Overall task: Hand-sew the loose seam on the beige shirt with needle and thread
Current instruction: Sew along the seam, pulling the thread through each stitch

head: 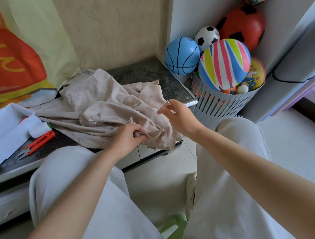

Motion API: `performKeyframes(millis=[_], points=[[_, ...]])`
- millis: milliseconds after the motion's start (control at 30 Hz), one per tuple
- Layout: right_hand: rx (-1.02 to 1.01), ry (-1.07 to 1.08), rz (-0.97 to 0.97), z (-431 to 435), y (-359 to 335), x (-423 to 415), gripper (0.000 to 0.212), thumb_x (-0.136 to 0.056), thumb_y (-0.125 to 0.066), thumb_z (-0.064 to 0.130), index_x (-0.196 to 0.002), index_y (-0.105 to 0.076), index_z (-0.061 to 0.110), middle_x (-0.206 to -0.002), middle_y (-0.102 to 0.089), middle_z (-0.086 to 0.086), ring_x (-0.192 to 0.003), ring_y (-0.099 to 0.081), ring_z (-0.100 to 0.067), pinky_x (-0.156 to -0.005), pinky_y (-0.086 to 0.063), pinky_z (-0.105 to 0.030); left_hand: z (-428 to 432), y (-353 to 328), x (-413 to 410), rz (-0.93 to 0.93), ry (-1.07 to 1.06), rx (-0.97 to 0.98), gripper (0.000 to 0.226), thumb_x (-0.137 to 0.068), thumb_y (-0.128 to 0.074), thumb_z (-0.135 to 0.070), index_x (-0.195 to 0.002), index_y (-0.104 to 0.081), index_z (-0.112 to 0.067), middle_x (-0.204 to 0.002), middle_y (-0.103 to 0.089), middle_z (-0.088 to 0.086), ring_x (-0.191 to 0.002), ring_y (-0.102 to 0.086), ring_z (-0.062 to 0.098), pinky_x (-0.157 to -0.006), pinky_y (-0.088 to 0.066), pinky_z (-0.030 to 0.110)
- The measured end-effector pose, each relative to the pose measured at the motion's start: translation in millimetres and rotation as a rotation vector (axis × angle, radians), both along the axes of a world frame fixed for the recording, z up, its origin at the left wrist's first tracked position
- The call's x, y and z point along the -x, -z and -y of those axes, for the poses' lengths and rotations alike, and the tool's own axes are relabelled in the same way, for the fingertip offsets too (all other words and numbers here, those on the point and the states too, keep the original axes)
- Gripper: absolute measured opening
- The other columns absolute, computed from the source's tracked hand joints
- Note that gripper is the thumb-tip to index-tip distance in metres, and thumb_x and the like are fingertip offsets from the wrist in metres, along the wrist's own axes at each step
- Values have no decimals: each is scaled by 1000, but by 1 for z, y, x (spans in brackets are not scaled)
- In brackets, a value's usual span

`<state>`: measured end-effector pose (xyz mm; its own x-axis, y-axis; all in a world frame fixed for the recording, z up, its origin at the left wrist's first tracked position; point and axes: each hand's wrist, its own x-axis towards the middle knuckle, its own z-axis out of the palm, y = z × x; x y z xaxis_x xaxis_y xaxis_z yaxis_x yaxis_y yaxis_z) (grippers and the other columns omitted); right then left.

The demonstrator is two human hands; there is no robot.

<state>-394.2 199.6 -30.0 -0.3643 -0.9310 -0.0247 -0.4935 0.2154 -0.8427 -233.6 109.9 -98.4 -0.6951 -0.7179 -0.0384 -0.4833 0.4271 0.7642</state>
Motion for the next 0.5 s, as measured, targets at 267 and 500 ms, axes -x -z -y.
performKeyframes(millis=[267,500], points=[[102,157,285,4,-12,-3,26,-100,-43,22,-75,-42,18,-65,-43,5,-54,-35,-5,-55,-31,-18,-3,1,-1,72,12,-53,22,-79,-74,-10,-67,-61,-25,-66,-49,-9,-58,-47,5,-57,-37,19],[67,232,255,-3,-1,4,14,-98,-47,23,-86,-50,16,-70,-49,4,-50,-37,-3,-48,-33,-16,-2,-1,-2,36,8,-48,20,-81,-73,-13,-69,-62,-25,-65,-52,-9,-57,-47,3,-56,-41,20]])
